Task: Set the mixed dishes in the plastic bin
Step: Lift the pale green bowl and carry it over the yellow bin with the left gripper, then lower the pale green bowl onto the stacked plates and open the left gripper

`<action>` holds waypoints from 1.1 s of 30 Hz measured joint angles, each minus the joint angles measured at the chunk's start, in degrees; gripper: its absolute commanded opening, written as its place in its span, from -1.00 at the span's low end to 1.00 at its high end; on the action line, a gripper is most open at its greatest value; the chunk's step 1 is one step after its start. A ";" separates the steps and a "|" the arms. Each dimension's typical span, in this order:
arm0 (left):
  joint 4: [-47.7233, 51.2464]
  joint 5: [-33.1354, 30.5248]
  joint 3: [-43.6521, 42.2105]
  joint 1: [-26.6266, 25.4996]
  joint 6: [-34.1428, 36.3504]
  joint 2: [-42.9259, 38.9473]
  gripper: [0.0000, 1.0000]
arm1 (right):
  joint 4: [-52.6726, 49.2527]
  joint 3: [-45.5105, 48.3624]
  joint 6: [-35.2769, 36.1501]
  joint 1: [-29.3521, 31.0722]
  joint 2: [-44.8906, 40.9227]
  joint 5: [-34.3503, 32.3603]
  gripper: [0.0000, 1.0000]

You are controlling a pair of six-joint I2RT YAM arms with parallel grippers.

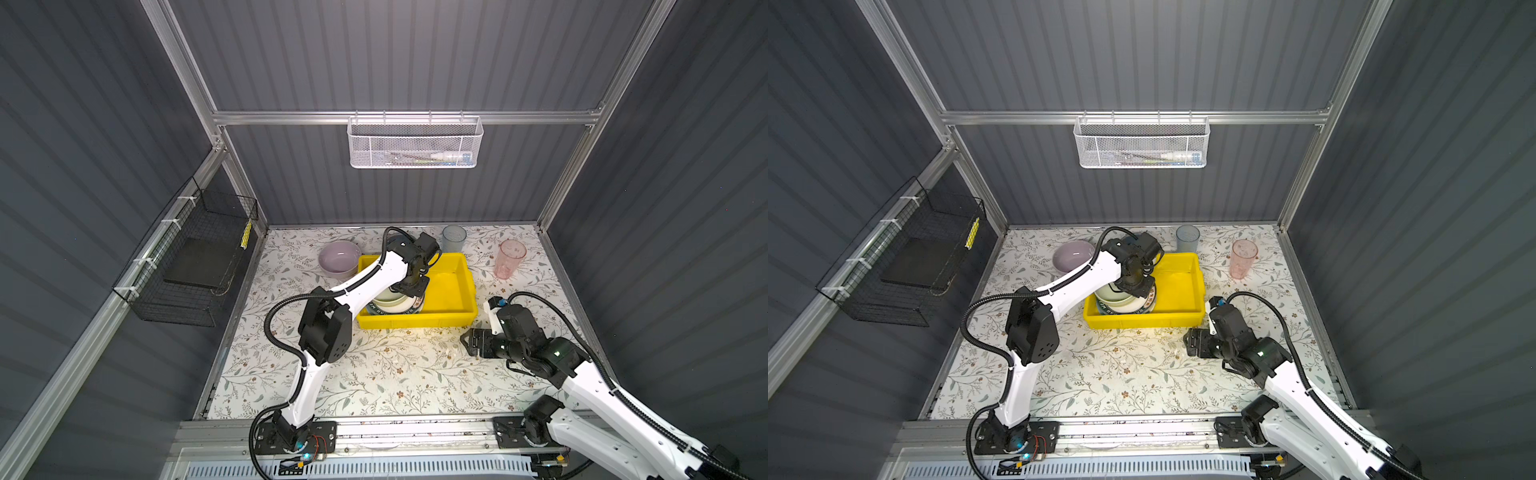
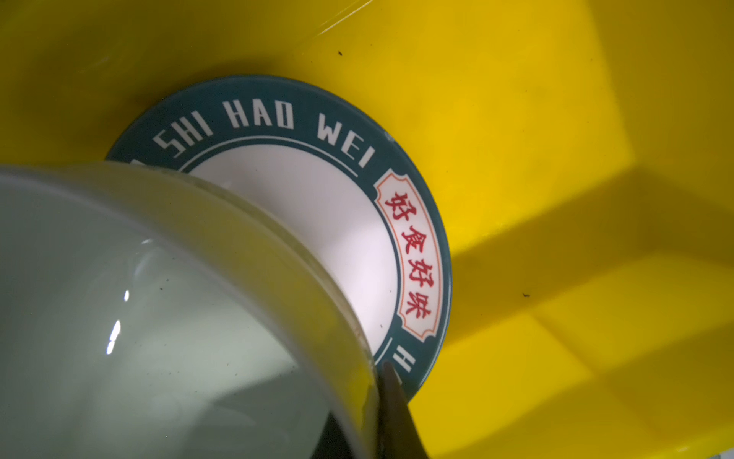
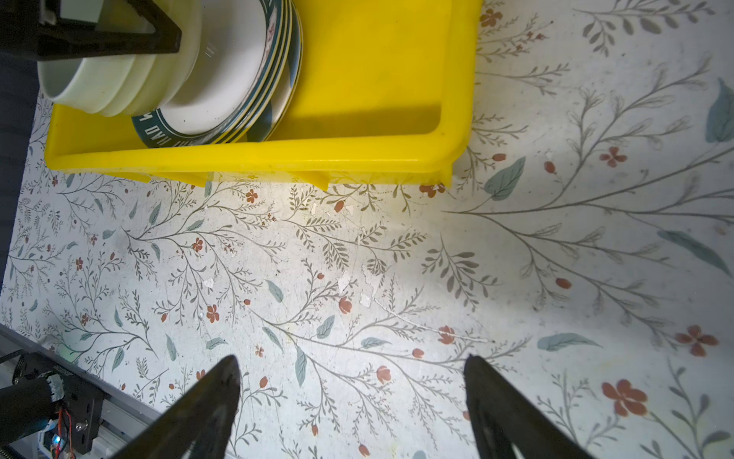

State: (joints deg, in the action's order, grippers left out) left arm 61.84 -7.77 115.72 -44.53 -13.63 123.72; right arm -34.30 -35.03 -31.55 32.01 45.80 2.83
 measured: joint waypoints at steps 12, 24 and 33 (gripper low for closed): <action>-2.23 -0.20 -0.13 0.00 0.00 2.49 -1.00 | 0.50 0.63 0.00 0.00 0.46 0.02 0.78; -2.80 -0.13 -0.13 0.00 0.02 2.58 -0.86 | 1.51 0.63 0.02 0.00 1.57 0.22 0.78; -4.09 -0.17 -0.15 0.00 0.24 2.60 -0.60 | 1.75 0.63 0.04 0.00 2.34 0.26 0.78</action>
State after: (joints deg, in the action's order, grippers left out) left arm 57.76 -7.94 115.57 -44.53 -13.39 126.32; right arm -32.56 -34.39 -31.51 32.01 48.14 3.09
